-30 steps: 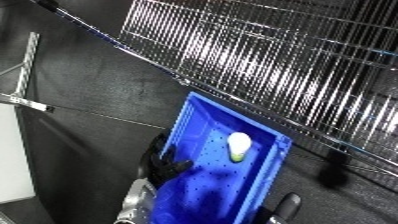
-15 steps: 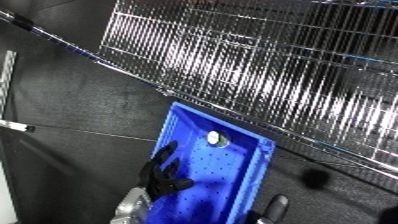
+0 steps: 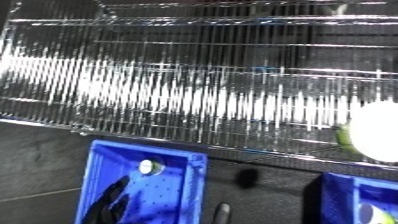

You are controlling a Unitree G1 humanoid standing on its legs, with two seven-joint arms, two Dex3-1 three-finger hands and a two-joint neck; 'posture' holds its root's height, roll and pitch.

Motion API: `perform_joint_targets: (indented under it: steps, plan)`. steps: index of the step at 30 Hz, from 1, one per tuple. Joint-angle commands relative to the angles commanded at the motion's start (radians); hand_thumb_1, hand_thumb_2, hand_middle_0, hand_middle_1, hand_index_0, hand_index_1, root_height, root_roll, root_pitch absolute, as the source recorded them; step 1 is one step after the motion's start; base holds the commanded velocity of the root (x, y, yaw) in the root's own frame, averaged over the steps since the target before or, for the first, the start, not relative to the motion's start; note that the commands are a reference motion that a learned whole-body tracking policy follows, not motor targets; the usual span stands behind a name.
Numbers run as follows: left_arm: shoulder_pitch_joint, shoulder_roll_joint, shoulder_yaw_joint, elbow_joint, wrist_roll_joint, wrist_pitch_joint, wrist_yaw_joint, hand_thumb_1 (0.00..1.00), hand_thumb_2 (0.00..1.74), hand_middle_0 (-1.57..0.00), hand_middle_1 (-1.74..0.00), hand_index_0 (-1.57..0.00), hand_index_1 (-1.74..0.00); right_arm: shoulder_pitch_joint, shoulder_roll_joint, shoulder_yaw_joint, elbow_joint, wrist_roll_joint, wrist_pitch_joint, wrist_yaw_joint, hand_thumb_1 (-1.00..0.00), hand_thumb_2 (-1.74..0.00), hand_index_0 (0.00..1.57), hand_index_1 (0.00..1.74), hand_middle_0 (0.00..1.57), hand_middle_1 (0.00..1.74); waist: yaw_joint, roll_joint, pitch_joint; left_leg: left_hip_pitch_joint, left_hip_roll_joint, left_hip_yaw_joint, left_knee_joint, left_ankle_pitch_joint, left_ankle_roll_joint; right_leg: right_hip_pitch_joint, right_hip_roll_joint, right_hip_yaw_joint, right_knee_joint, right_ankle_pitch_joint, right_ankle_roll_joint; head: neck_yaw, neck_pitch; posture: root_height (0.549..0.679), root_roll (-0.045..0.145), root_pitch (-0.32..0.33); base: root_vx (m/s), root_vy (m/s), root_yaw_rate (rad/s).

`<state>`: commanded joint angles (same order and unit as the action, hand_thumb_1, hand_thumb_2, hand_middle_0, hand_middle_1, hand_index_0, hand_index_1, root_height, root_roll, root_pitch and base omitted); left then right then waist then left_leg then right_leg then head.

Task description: Pick up the object and place it into the box

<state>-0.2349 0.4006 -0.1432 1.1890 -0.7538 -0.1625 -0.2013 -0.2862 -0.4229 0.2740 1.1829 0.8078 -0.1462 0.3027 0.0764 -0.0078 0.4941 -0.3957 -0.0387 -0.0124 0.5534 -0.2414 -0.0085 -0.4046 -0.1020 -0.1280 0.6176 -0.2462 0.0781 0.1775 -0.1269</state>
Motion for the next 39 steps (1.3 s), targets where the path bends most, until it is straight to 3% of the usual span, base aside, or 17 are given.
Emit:
perform_joint_targets:
  steps: [4,14,17,18,19,20,21,22,26,28,33,39]
  plan:
    - [0.000,0.000,-0.020,-0.025,0.024,0.024,0.034,0.00,0.00,0.00,0.00,0.00,0.00,-0.010,-0.019,0.013,-0.022,-0.044,-0.025,0.006,0.00,0.00,0.00,0.00,0.00,0.00,-0.015,0.011,0.004,-0.002,-0.001,0.008,0.012,-0.009,0.0011,-0.010,-0.0014,0.011,0.009,0.002,0.0014,0.090,0.016,0.647,0.021,0.040,-0.019,0.045,-0.190]
    - [0.050,-0.008,-0.059,-0.068,0.074,0.060,0.066,0.00,0.00,0.00,0.00,0.00,0.00,-0.003,-0.055,0.033,-0.160,-0.076,-0.098,-0.009,0.00,0.00,0.00,0.00,0.00,0.00,-0.048,0.024,0.010,-0.002,-0.001,0.031,0.047,-0.036,-0.0009,-0.018,0.0009,0.028,0.023,-0.001,-0.0065,0.185,-0.011,0.647,0.031,0.037,0.003,0.017,-0.129]
    - [0.067,-0.010,-0.060,-0.084,0.074,0.060,0.071,0.00,0.00,0.00,0.00,0.00,0.00,0.009,-0.066,0.037,-0.239,-0.077,-0.143,-0.050,0.00,0.00,0.00,0.00,0.00,0.00,-0.057,0.023,0.012,-0.003,0.000,0.034,0.051,-0.039,-0.0010,-0.021,0.0036,0.032,0.025,-0.002,-0.0091,0.167,-0.017,0.647,0.033,0.038,-0.003,0.009,-0.109]
    - [0.077,-0.009,-0.059,-0.093,0.071,0.059,0.074,0.00,0.00,0.00,0.00,0.00,0.00,0.020,-0.074,0.038,-0.298,-0.082,-0.172,-0.088,0.00,0.00,0.00,0.00,0.00,0.00,-0.063,0.022,0.014,-0.004,0.001,0.035,0.053,-0.040,-0.0005,-0.023,0.0054,0.035,0.026,-0.002,-0.0104,0.150,-0.020,0.647,0.033,0.039,-0.007,0.015,-0.135]
    - [0.099,-0.010,-0.055,-0.112,0.061,0.056,0.081,0.00,0.00,0.00,0.00,0.00,0.00,0.054,-0.089,0.033,-0.447,-0.109,-0.225,-0.192,0.00,0.00,0.00,0.00,0.00,0.00,-0.078,0.019,0.015,-0.005,0.003,0.038,0.054,-0.041,0.0010,-0.027,0.0102,0.041,0.028,-0.003,-0.0125,0.116,-0.025,0.647,0.034,0.042,-0.006,0.026,-0.170]
    - [0.099,-0.010,-0.055,-0.112,0.061,0.056,0.081,0.00,0.00,0.00,0.00,0.00,0.00,0.054,-0.089,0.033,-0.447,-0.109,-0.225,-0.192,0.00,0.00,0.00,0.00,0.00,0.00,-0.078,0.019,0.015,-0.005,0.003,0.038,0.054,-0.041,0.0010,-0.027,0.0102,0.041,0.028,-0.003,-0.0125,0.116,-0.025,0.647,0.034,0.042,-0.006,0.026,-0.170]
    - [0.122,-0.014,-0.046,-0.127,0.053,0.049,0.087,0.00,0.00,0.00,0.00,0.00,0.00,0.099,-0.099,0.014,-0.597,-0.150,-0.284,-0.291,0.00,0.00,0.00,0.00,0.00,0.00,-0.097,0.014,0.015,-0.007,0.006,0.042,0.054,-0.042,0.0030,-0.033,0.0160,0.048,0.029,-0.004,-0.0140,0.084,-0.029,0.647,0.035,0.047,-0.008,0.036,-0.176]
    - [0.132,-0.018,-0.039,-0.130,0.051,0.045,0.088,0.00,0.00,0.00,0.00,0.00,0.00,0.122,-0.100,0.001,-0.657,-0.175,-0.314,-0.327,0.00,0.00,0.00,0.00,0.00,0.00,-0.106,0.012,0.015,-0.007,0.007,0.044,0.053,-0.043,0.0040,-0.036,0.0189,0.052,0.029,-0.004,-0.0141,0.069,-0.032,0.647,0.035,0.049,-0.006,0.037,-0.166]
    - [0.154,-0.029,-0.013,-0.119,0.048,0.026,0.076,0.00,0.00,0.00,0.00,0.00,0.00,0.184,-0.100,-0.060,-0.820,-0.262,-0.435,-0.404,0.00,0.00,0.00,0.00,0.00,0.00,-0.135,0.007,0.015,-0.009,0.014,0.054,0.048,-0.044,0.0058,-0.046,0.0265,0.063,0.026,-0.005,-0.0100,0.028,-0.031,0.646,0.035,0.059,-0.007,0.030,-0.130]
    - [0.157,-0.032,-0.003,-0.111,0.048,0.019,0.070,0.00,0.00,0.00,0.00,0.00,0.00,0.195,-0.107,-0.085,-0.889,-0.292,-0.467,-0.430,0.00,0.00,0.00,0.00,0.00,0.00,-0.144,0.005,0.016,-0.012,0.018,0.059,0.046,-0.044,0.0052,-0.049,0.0284,0.066,0.022,-0.004,-0.0072,0.017,-0.028,0.647,0.035,0.063,-0.016,0.012,-0.077]
    - [0.160,-0.041,0.012,-0.094,0.051,0.010,0.065,0.00,0.00,0.00,0.00,0.00,0.00,0.187,-0.148,-0.135,-1.064,-0.352,-0.501,-0.494,0.00,0.00,0.00,0.00,0.00,0.00,-0.152,0.003,0.018,-0.018,0.024,0.070,0.041,-0.041,0.0001,-0.056,0.0315,0.067,0.015,-0.004,-0.0030,0.008,-0.032,0.647,0.034,0.073,-0.016,-0.002,-0.034]
    - [0.151,-0.035,0.013,-0.077,0.063,0.016,0.056,0.00,0.00,0.00,0.00,0.00,0.00,0.130,-0.206,-0.168,-1.171,-0.349,-0.455,-0.511,0.00,0.00,0.00,0.00,0.00,0.00,-0.139,0.004,0.012,-0.024,0.028,0.072,0.044,-0.042,-0.0048,-0.055,0.0289,0.060,0.014,-0.008,-0.0038,0.030,-0.042,0.647,0.035,0.075,0.007,-0.021,0.020]
